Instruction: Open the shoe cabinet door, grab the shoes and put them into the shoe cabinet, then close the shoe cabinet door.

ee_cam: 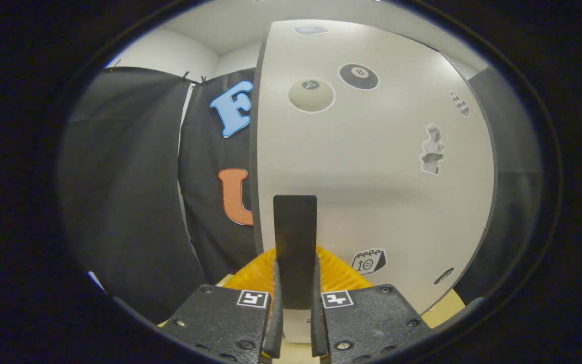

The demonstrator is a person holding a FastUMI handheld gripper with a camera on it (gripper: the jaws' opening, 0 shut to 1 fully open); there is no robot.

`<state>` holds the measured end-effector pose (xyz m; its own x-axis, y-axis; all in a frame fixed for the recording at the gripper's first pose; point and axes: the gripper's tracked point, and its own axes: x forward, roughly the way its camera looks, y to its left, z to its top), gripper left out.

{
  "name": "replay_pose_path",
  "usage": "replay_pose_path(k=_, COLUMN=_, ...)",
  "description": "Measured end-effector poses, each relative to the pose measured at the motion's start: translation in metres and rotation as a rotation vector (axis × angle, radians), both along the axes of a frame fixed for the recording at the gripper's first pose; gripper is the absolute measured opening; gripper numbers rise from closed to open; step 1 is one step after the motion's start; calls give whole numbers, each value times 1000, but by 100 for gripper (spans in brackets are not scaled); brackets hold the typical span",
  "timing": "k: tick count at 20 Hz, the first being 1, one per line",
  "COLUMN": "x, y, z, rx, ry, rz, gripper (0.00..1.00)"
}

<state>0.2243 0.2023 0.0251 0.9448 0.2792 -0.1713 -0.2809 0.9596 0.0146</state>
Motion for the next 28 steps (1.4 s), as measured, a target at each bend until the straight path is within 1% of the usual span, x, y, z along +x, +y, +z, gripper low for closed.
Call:
replay_pose_path(k=2, x=-25, y=-7, z=2, rx=-4, ry=20, rz=39, gripper=24)
replay_pose_path(k=6, x=-56, y=-18, z=8, rx=4, ry=23, rz=121, gripper=23)
replay_pose_path(k=8, x=-75, y=-28, z=10, rx=7, ry=23, rz=150, gripper=23)
replay_pose_path(k=14, x=-113, y=-71, z=14, rx=40, ry=20, rz=216, gripper=23)
replay_pose_path(k=19, x=-149, y=-116, z=18, rx=68, ry=-12, rz=225, gripper=23)
replay_pose_path(k=21, x=-164, y=-136, z=21, rx=71, ry=-33, rz=212, gripper=22)
replay_pose_path(k=24, x=-179, y=-168, z=24, rx=65, ry=-62, rz=168, gripper=22)
replay_pose_path(k=26, x=-186, y=-185, z=24, rx=52, ry=-79, rz=124, gripper=22)
replay_pose_path(k=28, x=-185, y=-196, z=23, rx=43, ry=-96, rz=80, gripper=19)
